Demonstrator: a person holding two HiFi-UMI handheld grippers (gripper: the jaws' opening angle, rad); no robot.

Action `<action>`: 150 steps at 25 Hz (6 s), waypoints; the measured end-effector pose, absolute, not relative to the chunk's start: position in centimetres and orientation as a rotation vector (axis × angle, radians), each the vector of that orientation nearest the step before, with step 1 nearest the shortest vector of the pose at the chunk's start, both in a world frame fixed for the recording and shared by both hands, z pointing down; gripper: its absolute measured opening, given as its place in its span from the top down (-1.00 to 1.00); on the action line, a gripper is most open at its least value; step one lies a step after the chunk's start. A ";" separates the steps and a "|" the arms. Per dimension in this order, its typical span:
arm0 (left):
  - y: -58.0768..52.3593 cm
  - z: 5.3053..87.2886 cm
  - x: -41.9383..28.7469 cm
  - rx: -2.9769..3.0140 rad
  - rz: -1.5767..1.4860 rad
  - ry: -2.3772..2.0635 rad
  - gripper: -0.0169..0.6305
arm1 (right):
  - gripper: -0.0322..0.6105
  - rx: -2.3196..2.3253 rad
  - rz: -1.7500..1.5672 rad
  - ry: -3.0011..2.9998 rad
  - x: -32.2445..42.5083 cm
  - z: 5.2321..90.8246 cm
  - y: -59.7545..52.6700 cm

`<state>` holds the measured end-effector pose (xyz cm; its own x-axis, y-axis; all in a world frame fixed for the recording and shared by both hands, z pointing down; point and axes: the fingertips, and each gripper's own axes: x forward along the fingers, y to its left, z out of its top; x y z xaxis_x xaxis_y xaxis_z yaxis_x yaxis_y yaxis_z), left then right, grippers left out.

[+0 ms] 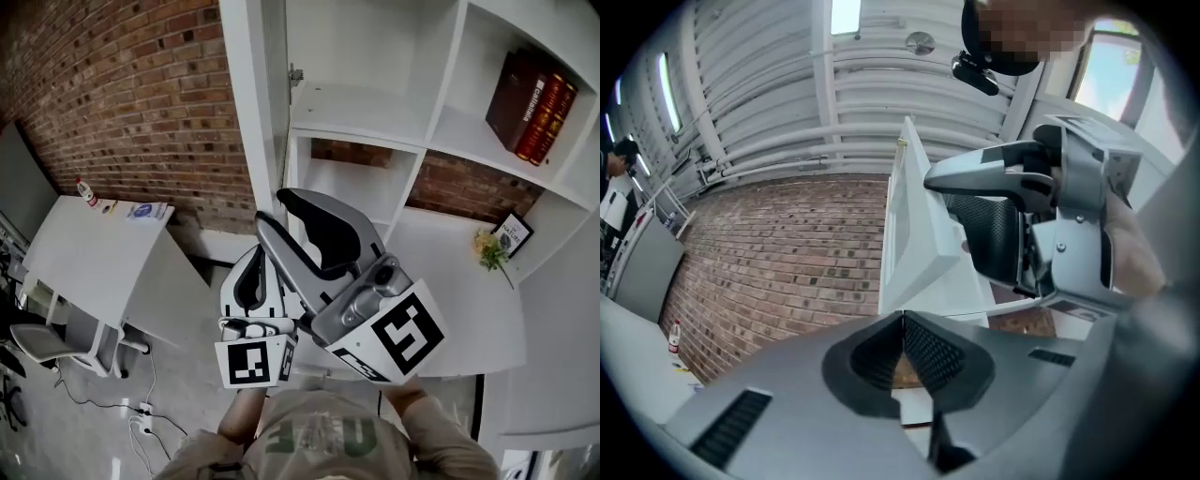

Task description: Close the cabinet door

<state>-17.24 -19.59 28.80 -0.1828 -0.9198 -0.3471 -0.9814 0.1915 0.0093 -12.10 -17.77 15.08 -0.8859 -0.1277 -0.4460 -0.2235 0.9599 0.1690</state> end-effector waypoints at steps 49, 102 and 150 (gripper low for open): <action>-30.0 31.8 -6.3 -2.250 0.299 1.880 0.91 | 0.85 -1.375 0.425 2.552 5.1 17.9 -43.5; -31.6 30.8 -9.1 -2.226 0.322 1.860 0.91 | 0.85 -1.408 0.439 2.565 2.5 16.6 -46.4; -29.7 28.4 -1.5 -2.375 0.320 1.590 0.91 | 0.85 -1.807 0.726 2.182 18.5 16.5 -30.6</action>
